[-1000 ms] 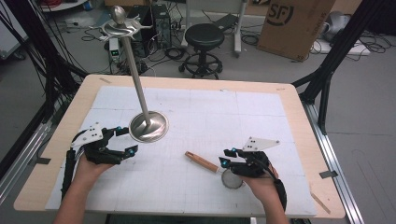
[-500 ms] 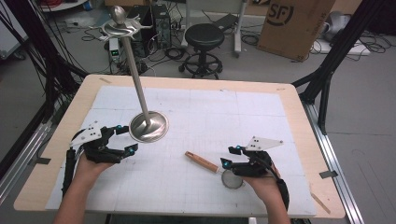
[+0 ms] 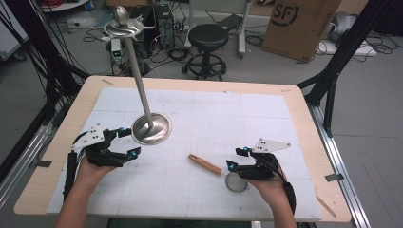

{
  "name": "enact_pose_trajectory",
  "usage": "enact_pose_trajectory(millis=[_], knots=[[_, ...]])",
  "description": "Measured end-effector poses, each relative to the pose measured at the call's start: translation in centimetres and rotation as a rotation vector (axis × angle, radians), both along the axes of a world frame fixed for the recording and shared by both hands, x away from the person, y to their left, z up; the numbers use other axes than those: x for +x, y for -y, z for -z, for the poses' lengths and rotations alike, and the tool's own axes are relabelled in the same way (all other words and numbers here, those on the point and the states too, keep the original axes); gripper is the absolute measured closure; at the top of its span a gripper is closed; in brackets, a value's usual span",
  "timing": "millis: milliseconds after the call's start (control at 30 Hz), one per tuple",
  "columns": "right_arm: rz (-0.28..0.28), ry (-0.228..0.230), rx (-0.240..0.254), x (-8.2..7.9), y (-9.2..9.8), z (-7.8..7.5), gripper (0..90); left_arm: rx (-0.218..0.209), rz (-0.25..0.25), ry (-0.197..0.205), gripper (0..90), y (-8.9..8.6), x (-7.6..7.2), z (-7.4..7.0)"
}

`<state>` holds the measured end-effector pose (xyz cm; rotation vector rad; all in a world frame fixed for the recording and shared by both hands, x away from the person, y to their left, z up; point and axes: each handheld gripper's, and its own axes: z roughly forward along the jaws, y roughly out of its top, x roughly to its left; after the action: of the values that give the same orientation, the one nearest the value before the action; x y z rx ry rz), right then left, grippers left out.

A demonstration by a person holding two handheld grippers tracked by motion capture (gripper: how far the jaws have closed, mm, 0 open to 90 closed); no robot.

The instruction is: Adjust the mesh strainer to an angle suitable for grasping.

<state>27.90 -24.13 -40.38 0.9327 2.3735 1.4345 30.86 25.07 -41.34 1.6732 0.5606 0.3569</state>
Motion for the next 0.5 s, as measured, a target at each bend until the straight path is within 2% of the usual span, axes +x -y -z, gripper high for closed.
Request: enact_pose_trajectory(millis=[500], knots=[[-0.008, -0.019, -0.022, 0.19, -0.46, 0.61, 35.7, 0.001, -0.004, 0.002, 17.6, -0.1, 0.02, -0.06]])
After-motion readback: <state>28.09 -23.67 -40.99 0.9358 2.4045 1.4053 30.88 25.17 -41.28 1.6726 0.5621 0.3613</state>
